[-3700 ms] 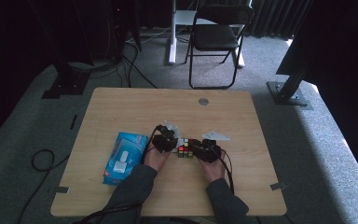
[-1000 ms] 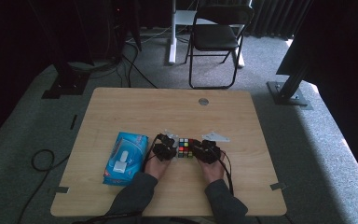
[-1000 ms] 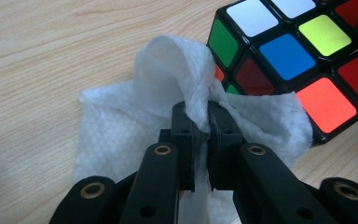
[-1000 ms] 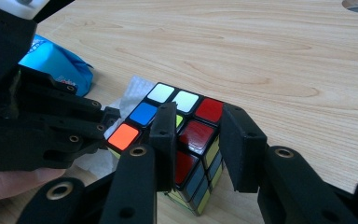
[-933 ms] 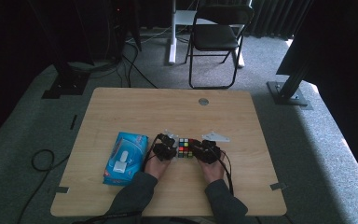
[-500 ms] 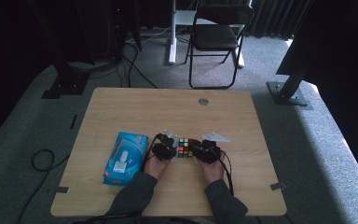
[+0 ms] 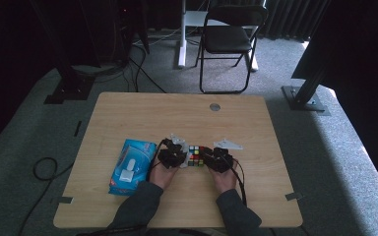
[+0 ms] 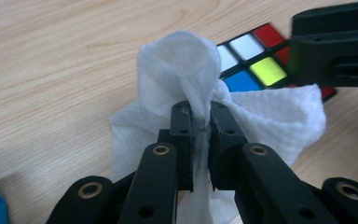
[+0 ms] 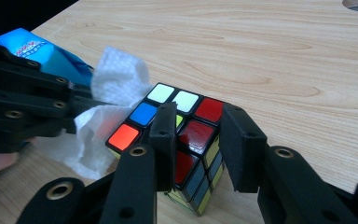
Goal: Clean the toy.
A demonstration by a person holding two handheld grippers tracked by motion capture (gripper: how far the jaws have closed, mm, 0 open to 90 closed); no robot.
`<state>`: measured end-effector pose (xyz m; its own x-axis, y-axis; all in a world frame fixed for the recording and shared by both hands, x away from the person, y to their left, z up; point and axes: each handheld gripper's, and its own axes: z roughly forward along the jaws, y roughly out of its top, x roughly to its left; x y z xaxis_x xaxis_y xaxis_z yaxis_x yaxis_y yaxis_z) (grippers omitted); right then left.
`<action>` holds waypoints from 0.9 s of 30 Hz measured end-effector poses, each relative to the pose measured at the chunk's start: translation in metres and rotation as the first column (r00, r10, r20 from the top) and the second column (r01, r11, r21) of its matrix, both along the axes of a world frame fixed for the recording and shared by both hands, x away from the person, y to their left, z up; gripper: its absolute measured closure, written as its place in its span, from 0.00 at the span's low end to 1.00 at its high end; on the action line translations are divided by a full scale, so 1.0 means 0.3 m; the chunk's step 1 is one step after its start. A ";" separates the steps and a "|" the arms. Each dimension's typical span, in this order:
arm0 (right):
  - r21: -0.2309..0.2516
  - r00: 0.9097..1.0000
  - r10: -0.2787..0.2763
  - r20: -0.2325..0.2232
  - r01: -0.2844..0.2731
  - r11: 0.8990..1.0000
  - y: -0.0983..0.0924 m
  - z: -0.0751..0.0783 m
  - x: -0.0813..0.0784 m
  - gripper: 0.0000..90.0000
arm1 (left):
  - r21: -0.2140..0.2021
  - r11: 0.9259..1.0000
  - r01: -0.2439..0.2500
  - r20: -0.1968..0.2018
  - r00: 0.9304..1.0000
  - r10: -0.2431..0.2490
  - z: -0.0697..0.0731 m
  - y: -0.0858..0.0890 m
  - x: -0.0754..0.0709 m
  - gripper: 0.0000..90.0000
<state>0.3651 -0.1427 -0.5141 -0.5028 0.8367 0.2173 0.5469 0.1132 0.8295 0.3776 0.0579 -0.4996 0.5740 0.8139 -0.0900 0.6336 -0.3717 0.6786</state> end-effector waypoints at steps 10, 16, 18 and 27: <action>0.000 1.000 -0.001 0.001 0.001 1.000 0.000 0.000 0.000 0.75 | -0.015 0.999 0.029 0.015 0.999 -0.028 0.025 0.000 -0.032 0.90; 0.000 1.000 -0.001 0.002 0.001 1.000 0.000 -0.001 -0.001 0.75 | 0.004 1.000 0.020 -0.005 1.000 -0.020 0.007 0.002 -0.026 0.90; 0.000 1.000 -0.001 0.002 0.001 1.000 0.000 -0.001 -0.001 0.75 | 0.016 1.000 0.021 -0.011 1.000 -0.021 -0.002 0.000 -0.024 0.90; 0.002 1.000 -0.003 0.003 0.003 1.000 0.001 -0.001 -0.001 0.75 | 0.068 0.997 0.021 -0.067 0.998 -0.016 -0.080 -0.018 -0.003 0.90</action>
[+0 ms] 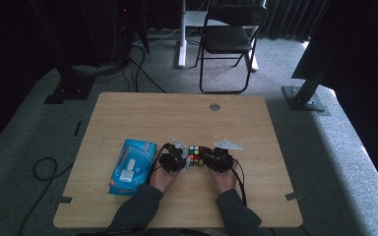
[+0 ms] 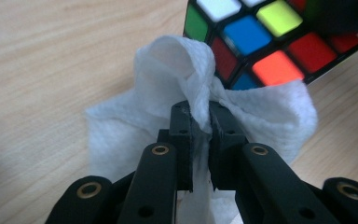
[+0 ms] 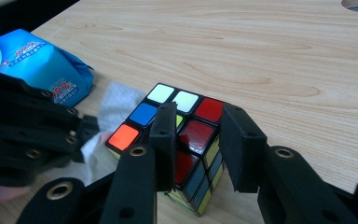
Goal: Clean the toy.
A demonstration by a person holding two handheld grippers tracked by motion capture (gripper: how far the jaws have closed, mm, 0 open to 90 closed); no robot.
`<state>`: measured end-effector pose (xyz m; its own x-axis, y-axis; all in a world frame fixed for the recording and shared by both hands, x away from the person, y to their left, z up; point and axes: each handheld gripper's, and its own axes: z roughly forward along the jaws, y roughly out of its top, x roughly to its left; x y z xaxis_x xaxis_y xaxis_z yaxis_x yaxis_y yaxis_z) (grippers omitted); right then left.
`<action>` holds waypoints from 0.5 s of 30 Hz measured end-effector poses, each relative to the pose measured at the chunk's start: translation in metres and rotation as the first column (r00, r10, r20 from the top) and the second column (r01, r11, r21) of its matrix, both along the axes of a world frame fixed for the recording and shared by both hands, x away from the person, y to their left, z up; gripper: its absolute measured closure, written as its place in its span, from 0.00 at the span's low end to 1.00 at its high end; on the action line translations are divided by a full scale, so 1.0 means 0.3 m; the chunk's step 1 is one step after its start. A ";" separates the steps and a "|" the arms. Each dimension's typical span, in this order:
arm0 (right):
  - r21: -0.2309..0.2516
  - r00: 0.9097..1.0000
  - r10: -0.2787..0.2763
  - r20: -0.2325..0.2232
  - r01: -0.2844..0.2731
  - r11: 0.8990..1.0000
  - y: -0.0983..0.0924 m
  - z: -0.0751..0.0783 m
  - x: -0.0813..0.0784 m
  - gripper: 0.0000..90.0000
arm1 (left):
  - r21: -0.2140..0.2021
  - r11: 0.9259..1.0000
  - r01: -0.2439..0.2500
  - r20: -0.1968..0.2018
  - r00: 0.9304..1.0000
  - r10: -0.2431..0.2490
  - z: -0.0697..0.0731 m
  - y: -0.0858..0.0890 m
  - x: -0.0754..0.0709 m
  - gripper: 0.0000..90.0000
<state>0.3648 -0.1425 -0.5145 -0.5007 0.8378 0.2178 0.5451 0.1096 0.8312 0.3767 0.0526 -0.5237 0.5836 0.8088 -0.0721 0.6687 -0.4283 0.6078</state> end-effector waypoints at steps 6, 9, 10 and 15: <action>0.009 1.000 -0.001 -0.007 0.001 1.000 -0.002 -0.001 0.001 0.75 | 0.021 1.000 0.008 0.000 1.000 -0.008 -0.007 -0.007 0.009 0.91; 0.009 1.000 -0.002 -0.008 0.002 1.000 -0.002 0.000 0.001 0.75 | 0.013 1.000 0.006 0.001 1.000 -0.006 -0.008 -0.002 0.010 0.91; 0.011 1.000 -0.002 -0.010 0.002 1.000 -0.002 0.000 0.002 0.75 | 0.008 1.000 0.001 0.003 1.000 -0.001 -0.009 0.002 0.012 0.91; -0.001 1.000 0.008 -0.014 -0.008 1.000 -0.002 0.004 0.006 0.75 | -0.008 0.999 -0.040 0.008 0.999 0.040 0.003 0.020 0.026 0.91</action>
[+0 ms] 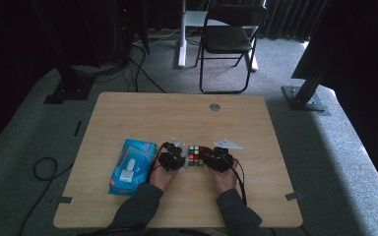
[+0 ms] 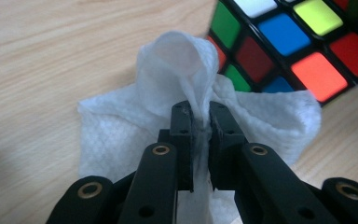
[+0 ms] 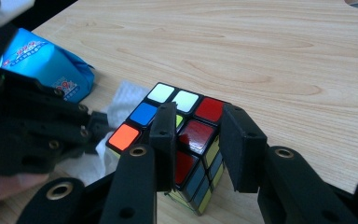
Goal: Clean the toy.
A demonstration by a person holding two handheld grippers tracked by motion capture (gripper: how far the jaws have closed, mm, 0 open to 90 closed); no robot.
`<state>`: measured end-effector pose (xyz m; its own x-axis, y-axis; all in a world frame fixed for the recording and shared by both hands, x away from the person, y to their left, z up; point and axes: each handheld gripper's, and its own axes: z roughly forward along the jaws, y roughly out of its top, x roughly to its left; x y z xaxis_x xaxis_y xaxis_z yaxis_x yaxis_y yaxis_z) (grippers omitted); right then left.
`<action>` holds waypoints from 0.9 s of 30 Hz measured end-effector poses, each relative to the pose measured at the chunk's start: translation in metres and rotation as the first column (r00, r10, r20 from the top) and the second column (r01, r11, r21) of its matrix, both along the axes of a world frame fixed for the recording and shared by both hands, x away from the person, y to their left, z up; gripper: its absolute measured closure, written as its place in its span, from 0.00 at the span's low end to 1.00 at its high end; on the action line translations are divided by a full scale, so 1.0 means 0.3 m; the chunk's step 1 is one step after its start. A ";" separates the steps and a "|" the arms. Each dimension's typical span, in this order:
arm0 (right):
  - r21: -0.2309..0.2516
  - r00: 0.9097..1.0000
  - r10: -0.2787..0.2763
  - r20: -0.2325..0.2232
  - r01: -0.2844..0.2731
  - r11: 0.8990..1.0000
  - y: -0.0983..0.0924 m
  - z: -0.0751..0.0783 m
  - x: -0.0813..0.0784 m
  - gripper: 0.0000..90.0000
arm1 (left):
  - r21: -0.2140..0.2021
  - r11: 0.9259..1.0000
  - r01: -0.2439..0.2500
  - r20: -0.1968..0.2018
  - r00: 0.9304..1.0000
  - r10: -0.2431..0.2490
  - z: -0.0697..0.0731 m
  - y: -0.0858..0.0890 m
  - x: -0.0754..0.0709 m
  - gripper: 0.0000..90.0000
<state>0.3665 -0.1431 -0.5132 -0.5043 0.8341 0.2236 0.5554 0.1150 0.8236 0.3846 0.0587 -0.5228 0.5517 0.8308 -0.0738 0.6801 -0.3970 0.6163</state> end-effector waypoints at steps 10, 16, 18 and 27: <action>0.004 1.000 0.025 -0.016 -0.024 1.000 0.000 0.003 0.001 0.76 | -0.049 0.998 -0.024 0.031 0.999 0.026 0.061 0.019 0.028 0.91; -0.013 0.998 0.059 -0.023 -0.060 0.998 0.000 0.011 0.002 0.77 | -0.072 0.997 -0.021 0.051 0.998 0.025 0.074 0.027 0.043 0.91; -0.025 0.997 0.076 -0.023 -0.076 0.997 0.000 0.015 0.002 0.78 | -0.069 0.998 -0.015 0.056 0.998 0.019 0.072 0.023 0.050 0.90; -0.054 0.997 0.079 -0.016 -0.080 0.995 -0.002 0.022 0.005 0.79 | -0.066 0.998 0.009 0.053 0.999 -0.006 0.067 0.005 0.048 0.91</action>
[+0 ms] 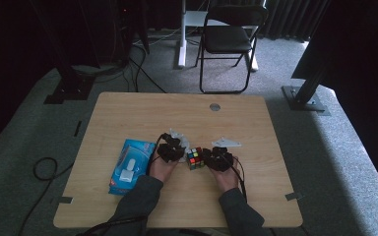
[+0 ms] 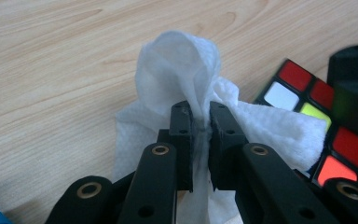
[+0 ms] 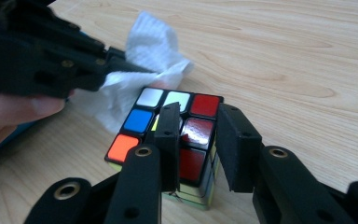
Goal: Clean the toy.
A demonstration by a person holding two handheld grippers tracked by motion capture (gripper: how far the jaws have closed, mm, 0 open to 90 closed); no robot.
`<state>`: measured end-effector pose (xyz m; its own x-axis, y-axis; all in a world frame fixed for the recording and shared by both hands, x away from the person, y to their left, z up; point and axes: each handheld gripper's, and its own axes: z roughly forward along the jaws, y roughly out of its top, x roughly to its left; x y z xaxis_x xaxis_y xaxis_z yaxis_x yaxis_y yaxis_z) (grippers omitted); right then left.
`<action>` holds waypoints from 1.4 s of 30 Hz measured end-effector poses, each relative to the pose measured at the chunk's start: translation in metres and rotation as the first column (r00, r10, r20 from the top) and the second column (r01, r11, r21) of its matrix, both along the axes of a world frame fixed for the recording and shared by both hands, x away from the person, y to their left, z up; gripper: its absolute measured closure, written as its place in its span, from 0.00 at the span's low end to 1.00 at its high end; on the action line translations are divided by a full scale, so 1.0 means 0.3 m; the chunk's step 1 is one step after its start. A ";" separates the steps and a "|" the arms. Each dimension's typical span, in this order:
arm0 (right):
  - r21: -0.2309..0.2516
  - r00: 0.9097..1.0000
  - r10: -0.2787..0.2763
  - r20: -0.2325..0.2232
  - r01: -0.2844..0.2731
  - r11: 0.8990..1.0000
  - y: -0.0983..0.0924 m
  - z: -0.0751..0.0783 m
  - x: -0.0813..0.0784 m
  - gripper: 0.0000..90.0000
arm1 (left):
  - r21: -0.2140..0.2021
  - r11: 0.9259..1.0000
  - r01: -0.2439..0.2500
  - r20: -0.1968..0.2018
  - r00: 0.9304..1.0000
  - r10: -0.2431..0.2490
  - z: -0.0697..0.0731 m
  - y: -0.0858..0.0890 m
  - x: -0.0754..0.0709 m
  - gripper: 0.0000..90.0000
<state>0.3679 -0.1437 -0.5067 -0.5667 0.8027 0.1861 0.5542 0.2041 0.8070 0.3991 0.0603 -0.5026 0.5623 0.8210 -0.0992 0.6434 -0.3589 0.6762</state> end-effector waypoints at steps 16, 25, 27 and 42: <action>-0.024 0.990 -0.141 -0.010 0.141 0.990 -0.030 0.009 0.030 0.76 | -0.048 0.997 0.068 -0.021 0.997 -0.069 -0.010 -0.052 -0.100 0.91; -0.025 0.986 -0.165 -0.023 0.165 0.986 -0.027 0.017 0.023 0.73 | -0.036 0.997 0.068 -0.009 0.998 -0.068 -0.013 -0.054 -0.101 0.90; -0.022 0.987 -0.157 -0.025 0.156 0.988 -0.028 0.018 0.012 0.73 | -0.036 0.997 0.067 -0.008 0.998 -0.067 -0.013 -0.052 -0.099 0.90; -0.006 0.986 -0.162 -0.037 0.161 0.987 -0.041 0.008 -0.022 0.73 | -0.069 0.997 0.045 0.018 0.999 -0.044 0.017 -0.028 -0.079 0.90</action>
